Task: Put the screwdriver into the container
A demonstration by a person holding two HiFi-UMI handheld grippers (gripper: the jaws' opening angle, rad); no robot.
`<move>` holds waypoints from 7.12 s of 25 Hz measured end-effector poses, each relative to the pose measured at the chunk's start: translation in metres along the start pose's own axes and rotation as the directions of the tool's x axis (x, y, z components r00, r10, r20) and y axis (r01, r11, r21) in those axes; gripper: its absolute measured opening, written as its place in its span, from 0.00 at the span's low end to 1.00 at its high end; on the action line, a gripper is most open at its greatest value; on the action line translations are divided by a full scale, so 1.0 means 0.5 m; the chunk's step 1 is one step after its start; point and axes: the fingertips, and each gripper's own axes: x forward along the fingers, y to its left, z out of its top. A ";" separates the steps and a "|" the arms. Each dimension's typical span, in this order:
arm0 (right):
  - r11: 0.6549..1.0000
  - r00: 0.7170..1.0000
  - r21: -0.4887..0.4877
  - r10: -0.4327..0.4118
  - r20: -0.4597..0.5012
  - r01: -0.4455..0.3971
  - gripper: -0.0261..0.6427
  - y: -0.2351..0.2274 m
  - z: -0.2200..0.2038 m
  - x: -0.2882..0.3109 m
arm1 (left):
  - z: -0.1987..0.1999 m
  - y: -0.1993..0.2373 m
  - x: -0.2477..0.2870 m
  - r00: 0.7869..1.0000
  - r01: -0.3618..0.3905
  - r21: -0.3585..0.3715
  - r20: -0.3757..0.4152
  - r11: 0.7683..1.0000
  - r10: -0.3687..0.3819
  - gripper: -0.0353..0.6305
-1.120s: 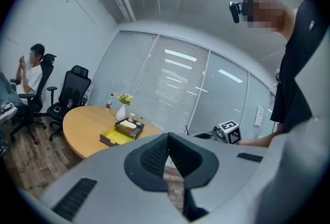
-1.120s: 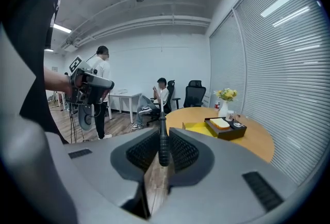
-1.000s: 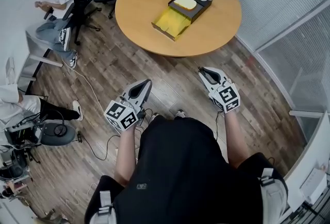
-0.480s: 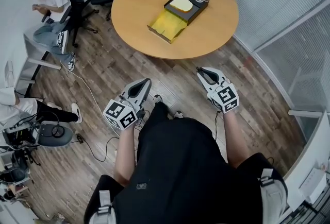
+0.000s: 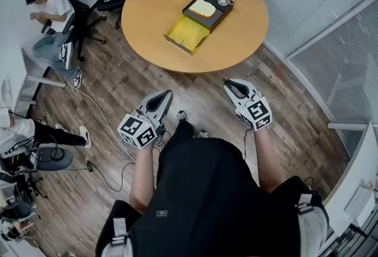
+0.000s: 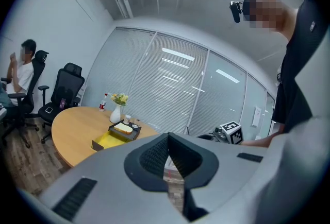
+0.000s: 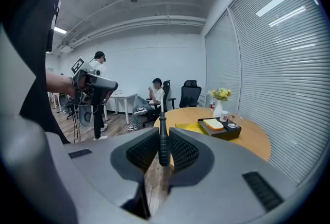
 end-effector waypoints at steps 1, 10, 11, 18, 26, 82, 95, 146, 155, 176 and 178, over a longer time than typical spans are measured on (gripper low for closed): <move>1.000 1.000 -0.003 0.001 -0.002 -0.001 0.12 -0.002 0.003 0.006 | 0.002 0.007 0.002 1.000 0.001 -0.002 0.000 1.000 -0.001 0.06; 1.000 0.999 -0.026 0.011 -0.036 -0.012 0.12 0.000 0.025 0.063 | 0.011 0.070 0.010 1.000 0.020 -0.029 -0.008 0.999 -0.020 0.06; 0.999 0.999 -0.030 0.011 -0.041 -0.012 0.12 -0.002 0.022 0.070 | 0.013 0.078 0.014 1.000 0.023 -0.030 -0.008 0.999 -0.023 0.06; 0.999 0.995 -0.046 0.011 -0.095 -0.015 0.12 -0.004 0.005 0.127 | 0.027 0.142 0.031 0.999 0.044 -0.047 -0.014 0.998 -0.045 0.06; 0.998 0.992 -0.056 -0.009 -0.126 0.002 0.12 -0.013 0.017 0.215 | 0.052 0.234 0.047 0.997 0.066 -0.057 -0.027 0.996 -0.068 0.06; 0.948 0.922 -0.077 0.280 -0.266 -0.310 0.12 -0.286 -0.041 0.584 | 0.119 0.459 0.267 0.986 -0.165 -0.118 -0.034 0.979 0.162 0.06; 0.845 0.785 -0.184 0.355 -0.508 -0.502 0.12 -0.282 -0.149 0.680 | 0.101 0.484 0.276 0.959 -0.281 -0.176 -0.016 0.944 0.283 0.06; 0.904 0.648 -0.029 0.283 -0.707 -0.426 0.24 -0.295 -0.310 0.825 | 0.109 0.492 0.255 0.939 -0.333 -0.197 0.023 0.922 0.344 0.06; 0.929 0.713 0.023 0.299 -0.634 -0.369 0.23 -0.309 -0.278 0.835 | 0.109 0.482 0.251 0.935 -0.341 -0.189 0.036 0.921 0.353 0.06; 0.916 0.887 0.259 0.374 -0.271 -0.307 0.05 -0.357 -0.093 0.676 | 0.123 0.465 0.270 0.958 -0.272 -0.162 0.052 0.949 0.283 0.06; 0.916 0.899 0.250 0.372 -0.232 -0.315 0.05 -0.357 -0.070 0.663 | 0.122 0.461 0.278 0.961 -0.260 -0.158 0.052 0.953 0.271 0.06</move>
